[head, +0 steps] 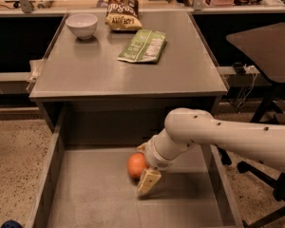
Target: Pick orange from top drawer and place on counter
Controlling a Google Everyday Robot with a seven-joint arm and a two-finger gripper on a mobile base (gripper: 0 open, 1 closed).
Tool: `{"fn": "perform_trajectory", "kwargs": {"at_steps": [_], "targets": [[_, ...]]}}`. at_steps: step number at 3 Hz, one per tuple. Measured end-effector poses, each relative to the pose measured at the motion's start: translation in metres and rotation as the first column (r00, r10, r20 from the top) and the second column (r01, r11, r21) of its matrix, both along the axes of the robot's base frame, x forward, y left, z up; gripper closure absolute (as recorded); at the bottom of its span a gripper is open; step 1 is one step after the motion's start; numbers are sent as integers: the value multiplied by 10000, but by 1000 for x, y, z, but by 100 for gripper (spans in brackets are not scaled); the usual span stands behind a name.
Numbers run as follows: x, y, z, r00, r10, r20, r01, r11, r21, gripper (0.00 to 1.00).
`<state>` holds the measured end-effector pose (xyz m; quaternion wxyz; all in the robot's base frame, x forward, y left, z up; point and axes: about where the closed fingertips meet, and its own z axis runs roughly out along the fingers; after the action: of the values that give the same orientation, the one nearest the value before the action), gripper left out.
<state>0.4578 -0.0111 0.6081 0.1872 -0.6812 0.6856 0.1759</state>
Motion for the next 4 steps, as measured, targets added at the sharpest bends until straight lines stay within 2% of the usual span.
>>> {"fn": "perform_trajectory", "kwargs": {"at_steps": [1,2,3,4], "targets": [[-3,12,-10,9983,527,-238,-521,9983,263,42],[-5,16,-5,9972,668,-340,-653,9969,428,73],[-12,29,12,9874,1370,-790,-1253,9825,1376,96],[-17,25,65,9866,1569,-449,-1453,9698,1957,100]]}}
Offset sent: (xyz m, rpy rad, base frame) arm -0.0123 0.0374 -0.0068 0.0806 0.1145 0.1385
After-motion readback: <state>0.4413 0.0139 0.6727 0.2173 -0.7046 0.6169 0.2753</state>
